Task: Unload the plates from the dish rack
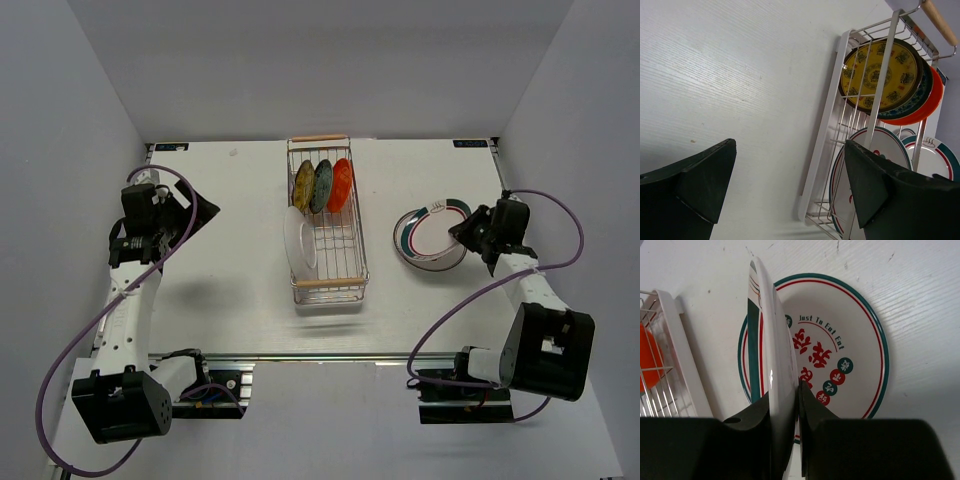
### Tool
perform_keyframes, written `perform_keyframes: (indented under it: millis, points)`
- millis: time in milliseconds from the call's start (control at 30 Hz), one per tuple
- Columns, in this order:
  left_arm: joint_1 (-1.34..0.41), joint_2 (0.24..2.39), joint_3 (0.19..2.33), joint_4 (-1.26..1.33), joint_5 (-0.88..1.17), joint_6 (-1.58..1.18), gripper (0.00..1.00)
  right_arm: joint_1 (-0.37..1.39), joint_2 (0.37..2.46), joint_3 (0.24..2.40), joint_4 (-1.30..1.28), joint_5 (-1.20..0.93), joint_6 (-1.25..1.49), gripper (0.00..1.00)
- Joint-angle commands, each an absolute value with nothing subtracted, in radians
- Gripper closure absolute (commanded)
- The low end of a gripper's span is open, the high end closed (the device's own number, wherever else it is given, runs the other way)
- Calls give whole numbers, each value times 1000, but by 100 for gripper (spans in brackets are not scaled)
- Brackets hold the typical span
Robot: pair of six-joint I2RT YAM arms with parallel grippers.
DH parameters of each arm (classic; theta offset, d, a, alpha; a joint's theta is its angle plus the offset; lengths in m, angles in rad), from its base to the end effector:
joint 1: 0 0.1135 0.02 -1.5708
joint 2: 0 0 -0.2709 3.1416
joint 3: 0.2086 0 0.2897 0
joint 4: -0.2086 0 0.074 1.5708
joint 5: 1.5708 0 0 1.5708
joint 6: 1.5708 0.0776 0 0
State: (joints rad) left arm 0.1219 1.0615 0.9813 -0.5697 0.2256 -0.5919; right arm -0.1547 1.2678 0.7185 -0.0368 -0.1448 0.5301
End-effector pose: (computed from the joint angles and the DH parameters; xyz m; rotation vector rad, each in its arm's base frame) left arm 0.2943 0.0186 0.2966 -0.6663 2.1483 -0.5068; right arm 0.3355 -0.0410 0.1919 0.6496 2.0742 0.3721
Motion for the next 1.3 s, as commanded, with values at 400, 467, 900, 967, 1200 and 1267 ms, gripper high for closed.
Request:
perform_keyframes:
  millis: [400,467,900,967,1200,1267]
  points:
    - [118,1048,996,-540,265,-578,2,-239,1313,666,120,-236,569,62]
    - [118,1048,996,-543,273,-578,2,-247,1315,663,104,-232,560,53]
    - [118,1045,989,-529,310,-578,2,-226,1403,765,-109,-127,471,11]
    - [118,1049,986,-526,318,-580,2,-207,1425,796,-139,-97,453,11]
    - [118,1051,988,-526,318,-578,2,-161,1479,871,-224,37,422,11]
    - [118,1054,988,-531,314,-580,2,-158,1497,893,-245,78,428,11]
